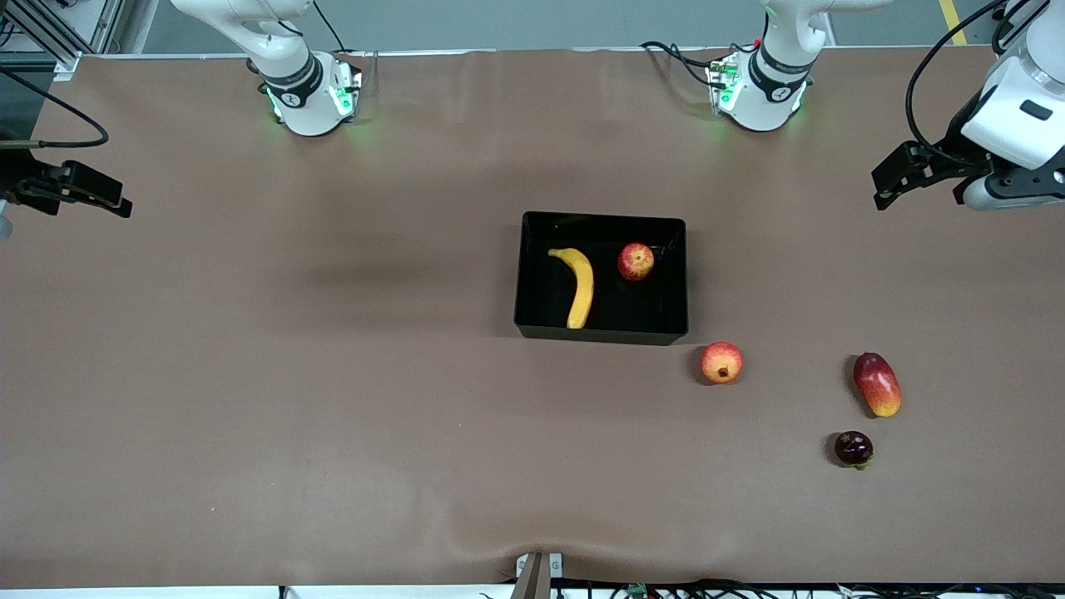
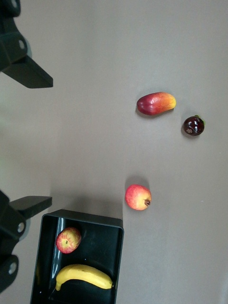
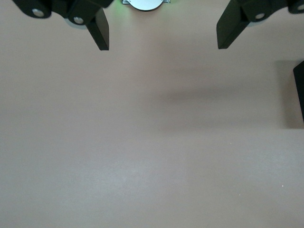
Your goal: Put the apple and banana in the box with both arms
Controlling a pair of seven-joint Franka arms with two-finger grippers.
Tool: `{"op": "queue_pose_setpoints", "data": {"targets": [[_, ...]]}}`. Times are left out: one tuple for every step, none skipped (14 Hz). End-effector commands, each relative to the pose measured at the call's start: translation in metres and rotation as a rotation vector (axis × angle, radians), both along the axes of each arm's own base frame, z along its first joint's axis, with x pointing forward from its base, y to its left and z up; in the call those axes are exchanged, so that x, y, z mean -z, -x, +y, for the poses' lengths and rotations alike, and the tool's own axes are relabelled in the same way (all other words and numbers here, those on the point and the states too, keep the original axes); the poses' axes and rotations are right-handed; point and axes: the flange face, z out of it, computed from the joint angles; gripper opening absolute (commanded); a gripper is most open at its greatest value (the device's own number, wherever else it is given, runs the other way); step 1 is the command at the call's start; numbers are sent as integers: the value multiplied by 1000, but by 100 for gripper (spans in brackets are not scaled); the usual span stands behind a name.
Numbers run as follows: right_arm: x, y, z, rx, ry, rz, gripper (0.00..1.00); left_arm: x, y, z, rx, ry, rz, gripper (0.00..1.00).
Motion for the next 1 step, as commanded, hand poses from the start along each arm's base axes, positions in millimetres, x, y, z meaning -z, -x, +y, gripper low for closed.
{"op": "queue_pose_setpoints", "data": {"targets": [[-2,1,0,4,-9,-7,100,1,1,2,15,15,18,100]]}}
